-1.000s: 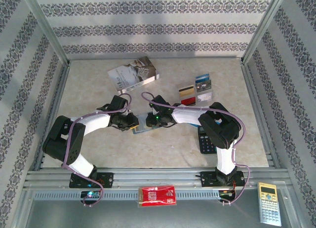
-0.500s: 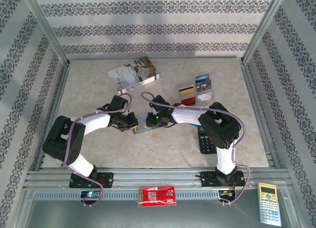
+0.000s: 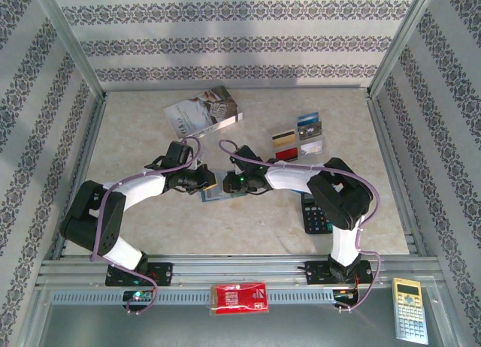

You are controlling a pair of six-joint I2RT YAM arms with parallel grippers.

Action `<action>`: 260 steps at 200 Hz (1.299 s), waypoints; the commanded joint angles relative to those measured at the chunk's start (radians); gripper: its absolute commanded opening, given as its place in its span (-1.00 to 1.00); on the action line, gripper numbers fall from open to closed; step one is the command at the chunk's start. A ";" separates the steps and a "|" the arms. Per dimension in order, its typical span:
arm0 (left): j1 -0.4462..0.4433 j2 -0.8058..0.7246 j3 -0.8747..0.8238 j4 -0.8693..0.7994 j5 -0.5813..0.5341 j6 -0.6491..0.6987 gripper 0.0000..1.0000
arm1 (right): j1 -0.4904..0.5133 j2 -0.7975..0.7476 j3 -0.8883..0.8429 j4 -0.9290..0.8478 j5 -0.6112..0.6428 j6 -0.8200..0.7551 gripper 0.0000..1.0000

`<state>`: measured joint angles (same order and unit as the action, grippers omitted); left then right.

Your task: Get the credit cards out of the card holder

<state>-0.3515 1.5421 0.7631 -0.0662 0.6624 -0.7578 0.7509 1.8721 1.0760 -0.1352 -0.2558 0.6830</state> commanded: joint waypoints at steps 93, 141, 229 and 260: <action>-0.002 0.035 0.001 0.072 0.044 -0.025 -0.87 | -0.024 -0.116 -0.147 0.201 -0.224 -0.043 0.02; -0.004 0.033 0.001 0.061 0.043 -0.022 -0.87 | -0.024 -0.110 -0.147 0.218 -0.202 -0.031 0.00; -0.004 0.034 -0.001 0.055 0.035 -0.021 -0.87 | -0.024 -0.107 -0.175 0.278 -0.229 -0.020 0.06; -0.003 0.033 -0.003 0.052 0.033 -0.022 -0.87 | -0.024 -0.096 -0.176 0.279 -0.222 -0.016 -0.03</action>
<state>-0.3515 1.5608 0.7631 -0.0208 0.6922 -0.7723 0.7288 1.7699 0.9131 0.1223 -0.4690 0.6594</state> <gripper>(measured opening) 0.066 0.504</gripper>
